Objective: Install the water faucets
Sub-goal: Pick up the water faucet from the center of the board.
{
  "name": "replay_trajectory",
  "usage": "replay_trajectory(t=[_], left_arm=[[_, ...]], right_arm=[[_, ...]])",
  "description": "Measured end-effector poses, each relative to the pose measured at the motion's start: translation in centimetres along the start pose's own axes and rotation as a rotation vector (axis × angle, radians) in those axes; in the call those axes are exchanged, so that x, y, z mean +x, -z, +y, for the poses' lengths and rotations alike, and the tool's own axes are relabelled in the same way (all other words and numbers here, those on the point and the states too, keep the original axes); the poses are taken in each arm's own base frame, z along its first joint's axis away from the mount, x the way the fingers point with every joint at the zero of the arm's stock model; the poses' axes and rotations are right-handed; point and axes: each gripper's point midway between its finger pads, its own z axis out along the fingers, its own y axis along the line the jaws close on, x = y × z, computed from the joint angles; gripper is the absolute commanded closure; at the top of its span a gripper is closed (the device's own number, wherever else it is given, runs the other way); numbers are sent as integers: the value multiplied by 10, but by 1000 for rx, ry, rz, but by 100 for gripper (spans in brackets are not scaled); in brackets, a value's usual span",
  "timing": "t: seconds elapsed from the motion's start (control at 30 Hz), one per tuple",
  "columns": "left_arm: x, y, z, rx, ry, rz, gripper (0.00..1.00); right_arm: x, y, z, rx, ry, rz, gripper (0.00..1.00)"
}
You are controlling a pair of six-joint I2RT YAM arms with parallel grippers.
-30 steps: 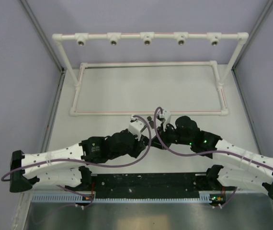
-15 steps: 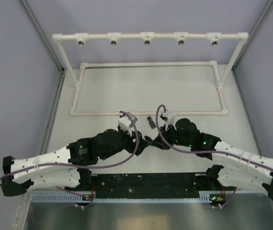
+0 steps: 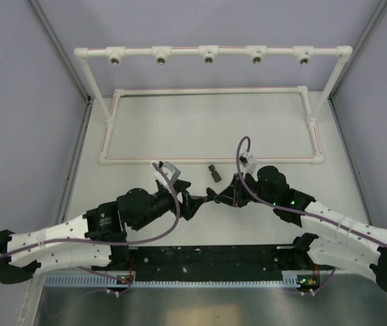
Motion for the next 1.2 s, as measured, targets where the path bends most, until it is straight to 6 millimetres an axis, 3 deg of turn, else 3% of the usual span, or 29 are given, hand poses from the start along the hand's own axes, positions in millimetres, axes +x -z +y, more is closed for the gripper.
replay_trajectory(t=[0.27, 0.77, 1.2], left_arm=[[-13, 10, 4, 38, -77, -112, 24], [-18, 12, -9, 151, -245, -203, 23], [-9, 2, -4, 125, -296, -192, 23]], right_arm=[[-19, 5, 31, -168, -133, -34, 100], [-24, 12, 75, -427, -340, 48, 100], [-33, 21, 95, -518, -395, 58, 100]])
